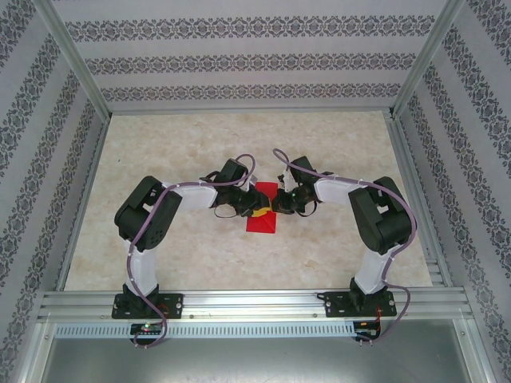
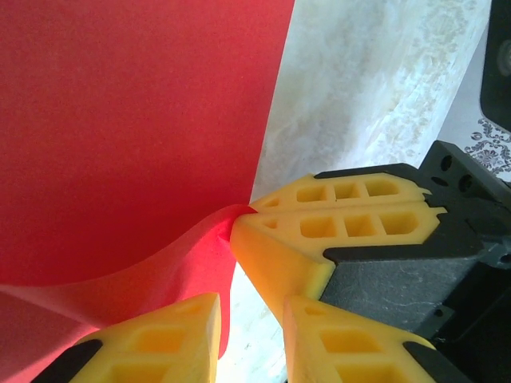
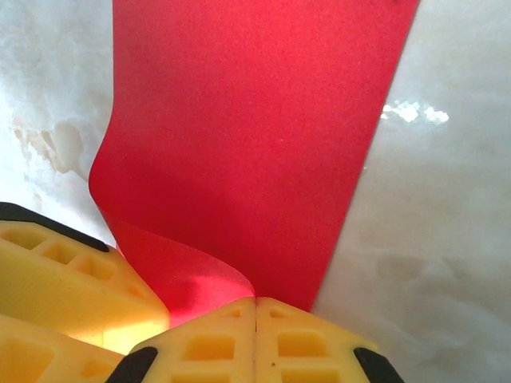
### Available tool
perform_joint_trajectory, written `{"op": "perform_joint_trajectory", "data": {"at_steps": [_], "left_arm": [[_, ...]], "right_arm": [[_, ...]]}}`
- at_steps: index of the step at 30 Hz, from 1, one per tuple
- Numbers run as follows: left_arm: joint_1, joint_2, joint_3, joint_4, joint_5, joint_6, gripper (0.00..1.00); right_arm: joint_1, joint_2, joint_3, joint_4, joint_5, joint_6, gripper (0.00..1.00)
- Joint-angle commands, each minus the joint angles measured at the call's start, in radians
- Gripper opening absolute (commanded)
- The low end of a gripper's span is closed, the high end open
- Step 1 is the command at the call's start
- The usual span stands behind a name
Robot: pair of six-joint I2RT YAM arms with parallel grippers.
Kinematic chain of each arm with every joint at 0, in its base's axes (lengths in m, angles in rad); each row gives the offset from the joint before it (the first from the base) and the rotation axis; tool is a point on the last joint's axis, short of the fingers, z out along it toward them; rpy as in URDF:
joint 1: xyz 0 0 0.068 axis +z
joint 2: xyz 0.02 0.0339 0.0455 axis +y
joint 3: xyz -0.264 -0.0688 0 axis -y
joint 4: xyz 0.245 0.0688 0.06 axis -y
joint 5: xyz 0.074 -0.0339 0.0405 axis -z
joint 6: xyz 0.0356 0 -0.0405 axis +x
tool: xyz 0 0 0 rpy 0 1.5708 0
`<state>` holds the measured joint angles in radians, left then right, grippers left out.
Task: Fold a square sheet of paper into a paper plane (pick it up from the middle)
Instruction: Fold the triangle a second time at the center of the table.
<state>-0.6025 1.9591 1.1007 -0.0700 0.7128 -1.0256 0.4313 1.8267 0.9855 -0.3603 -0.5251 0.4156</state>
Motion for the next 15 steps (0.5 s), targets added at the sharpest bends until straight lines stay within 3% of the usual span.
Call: {"op": "perform_joint_trajectory", "data": {"at_steps": [1, 15], "left_arm": [[0.007, 0.018, 0.021, -0.019, -0.004, 0.028, 0.28], [0.009, 0.039, 0.027, -0.038, -0.011, 0.036, 0.28]], "right_arm": [[-0.003, 0.019, 0.028, 0.005, -0.002, -0.02, 0.02], [-0.009, 0.026, 0.022, 0.003, 0.008, -0.018, 0.02]]}}
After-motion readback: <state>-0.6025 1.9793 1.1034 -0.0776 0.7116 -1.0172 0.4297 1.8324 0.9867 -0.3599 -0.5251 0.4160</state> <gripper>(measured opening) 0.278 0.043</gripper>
